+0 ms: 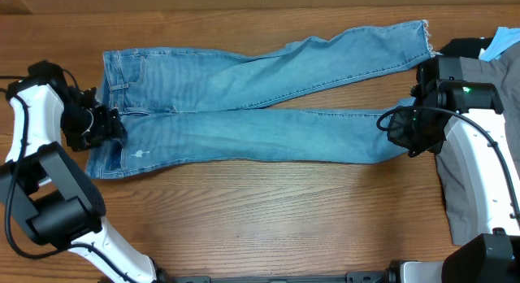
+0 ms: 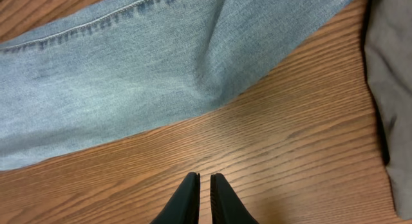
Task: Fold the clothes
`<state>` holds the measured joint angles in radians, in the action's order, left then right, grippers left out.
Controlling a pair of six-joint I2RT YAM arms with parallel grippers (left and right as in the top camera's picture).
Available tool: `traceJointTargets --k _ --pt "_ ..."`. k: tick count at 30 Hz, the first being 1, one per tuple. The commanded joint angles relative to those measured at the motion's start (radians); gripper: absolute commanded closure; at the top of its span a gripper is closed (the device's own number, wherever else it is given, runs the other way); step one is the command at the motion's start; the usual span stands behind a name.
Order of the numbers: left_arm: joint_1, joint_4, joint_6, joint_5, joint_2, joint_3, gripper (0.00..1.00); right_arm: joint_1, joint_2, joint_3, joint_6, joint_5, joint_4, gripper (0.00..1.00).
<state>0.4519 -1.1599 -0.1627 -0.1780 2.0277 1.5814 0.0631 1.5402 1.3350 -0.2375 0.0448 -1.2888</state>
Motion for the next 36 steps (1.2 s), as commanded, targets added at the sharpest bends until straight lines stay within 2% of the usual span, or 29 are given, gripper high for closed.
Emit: traceJointTargets --k 1,3,4,5,10,17,19,20,23,24,28,36 --pt "0.004 -0.002 -0.032 0.012 0.020 -0.002 0.32 -0.002 -0.012 0.007 0.002 0.002 0.009 0.89" --pt "0.011 -0.004 -0.012 0.046 0.020 0.008 0.32 -0.002 -0.012 0.007 0.002 0.002 0.008 0.89" --pt "0.018 -0.008 0.009 0.056 0.020 0.018 0.25 -0.002 -0.012 0.007 0.002 0.002 0.009 0.89" --pt "0.022 -0.014 0.010 0.055 0.020 0.027 0.24 -0.002 -0.012 0.007 0.002 0.002 0.010 0.89" --pt "0.046 -0.052 0.005 0.060 0.020 0.115 0.25 -0.002 -0.012 0.007 0.002 0.002 0.014 0.88" --pt "0.047 0.006 -0.045 0.100 0.040 0.093 0.19 -0.002 -0.012 0.007 0.002 0.002 0.016 0.87" --pt "0.047 0.011 -0.052 0.094 0.060 0.087 0.20 -0.002 -0.012 0.007 0.002 0.002 0.015 0.85" --pt "0.046 0.011 -0.069 0.066 0.074 0.087 0.23 -0.002 -0.012 0.007 0.002 0.002 0.016 0.84" --pt "0.046 0.014 -0.108 -0.007 0.078 0.088 0.43 -0.002 -0.012 0.007 0.002 0.002 0.019 0.83" --pt "0.046 0.014 -0.108 -0.006 0.078 0.088 0.44 -0.002 -0.012 0.007 0.002 0.002 0.021 0.83" --pt "0.046 0.008 -0.108 -0.005 0.078 0.087 0.36 -0.002 -0.012 0.007 0.002 0.002 0.022 0.83" --pt "0.046 0.035 -0.122 0.002 0.078 0.035 0.36 -0.002 -0.012 0.007 0.001 0.002 0.022 0.82"
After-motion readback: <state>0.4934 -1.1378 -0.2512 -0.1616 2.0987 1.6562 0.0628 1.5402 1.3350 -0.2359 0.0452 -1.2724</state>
